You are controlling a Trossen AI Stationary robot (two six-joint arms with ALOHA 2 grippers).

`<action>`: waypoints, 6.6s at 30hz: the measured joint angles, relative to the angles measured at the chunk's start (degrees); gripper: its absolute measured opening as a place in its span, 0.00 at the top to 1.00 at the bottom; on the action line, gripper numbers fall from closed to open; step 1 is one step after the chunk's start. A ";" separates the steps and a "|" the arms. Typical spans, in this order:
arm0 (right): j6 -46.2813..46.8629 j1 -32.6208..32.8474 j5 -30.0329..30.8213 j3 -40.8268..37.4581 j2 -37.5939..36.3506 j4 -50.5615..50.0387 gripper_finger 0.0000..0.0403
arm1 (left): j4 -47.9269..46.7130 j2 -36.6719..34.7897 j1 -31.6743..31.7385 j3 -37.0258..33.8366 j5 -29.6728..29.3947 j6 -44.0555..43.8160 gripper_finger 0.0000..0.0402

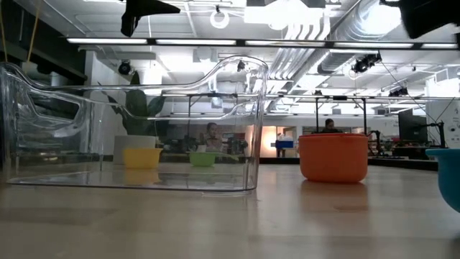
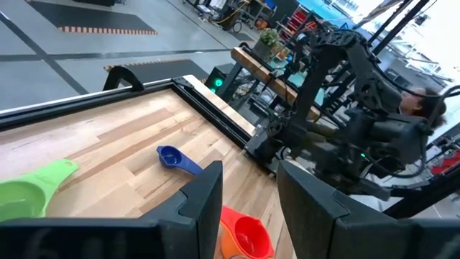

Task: Nest measuring cups in basket
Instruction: Stack the blue measuring cup on top of the red measuring cup

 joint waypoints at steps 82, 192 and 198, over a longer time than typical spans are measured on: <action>-3.66 6.11 -9.51 -3.92 25.56 18.60 0.72 | -0.16 -0.02 -0.02 0.00 0.07 1.53 0.70; -43.99 -31.87 -2.73 -3.72 18.30 11.43 1.00 | -0.17 0.00 0.00 0.02 -0.20 1.54 0.70; -51.07 -34.22 -2.77 1.89 26.10 11.26 1.00 | -0.15 0.00 0.00 0.02 -0.20 1.55 0.70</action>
